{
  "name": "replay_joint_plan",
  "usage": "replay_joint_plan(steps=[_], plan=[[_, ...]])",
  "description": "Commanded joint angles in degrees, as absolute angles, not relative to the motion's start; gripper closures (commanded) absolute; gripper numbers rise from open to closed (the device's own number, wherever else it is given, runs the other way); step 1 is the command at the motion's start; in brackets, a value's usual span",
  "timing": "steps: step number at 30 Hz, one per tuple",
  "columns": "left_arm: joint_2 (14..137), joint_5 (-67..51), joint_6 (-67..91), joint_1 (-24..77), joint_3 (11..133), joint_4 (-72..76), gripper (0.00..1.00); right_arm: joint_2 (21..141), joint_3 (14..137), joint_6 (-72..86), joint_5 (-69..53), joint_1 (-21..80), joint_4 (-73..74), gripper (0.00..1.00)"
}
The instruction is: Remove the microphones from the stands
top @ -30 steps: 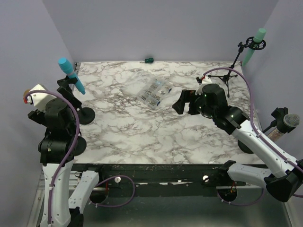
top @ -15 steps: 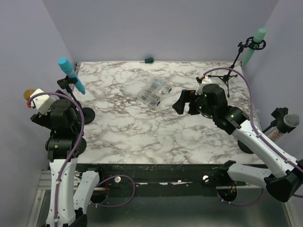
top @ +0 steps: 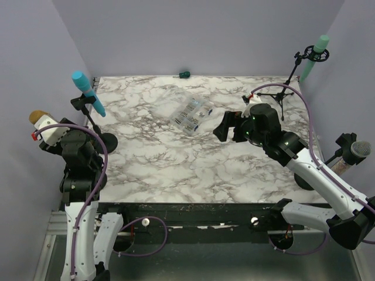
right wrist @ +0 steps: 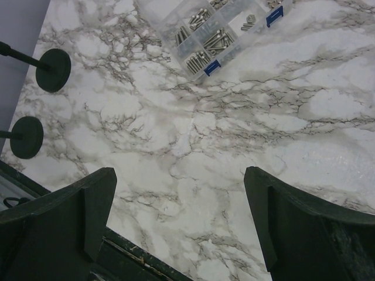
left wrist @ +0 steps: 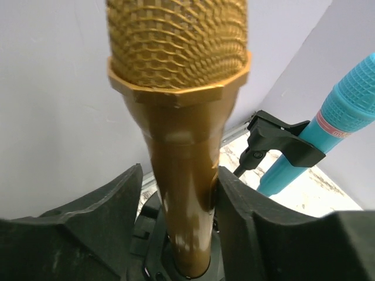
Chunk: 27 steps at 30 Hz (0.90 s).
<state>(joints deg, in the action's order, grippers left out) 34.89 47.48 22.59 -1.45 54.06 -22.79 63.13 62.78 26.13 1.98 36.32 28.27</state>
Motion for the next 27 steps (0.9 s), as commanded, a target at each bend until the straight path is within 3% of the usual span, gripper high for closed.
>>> replay_joint_plan(steps=[1, 6, 13, 27], plan=[[34.82, 49.25, 19.51, -2.02, 52.97, -18.04, 0.50, 63.38, 63.63, 26.71, 1.49, 36.56, 28.34, 0.00], [34.29, 49.27, 17.92, -2.02, 52.90, -16.80, 0.62, 63.49, 63.87, 26.65, 1.81, 36.53, 28.57, 0.00], [33.20, 48.65, 15.76, -2.02, 54.38, -16.35, 0.72, 64.11, 63.98, 26.80, 1.94, 36.57, 28.57, 0.00], [30.56, 40.87, 14.89, -2.02, 63.30, -20.69, 0.82, 64.85, 63.81, 27.29, 1.93, 36.57, 28.53, 0.00]])
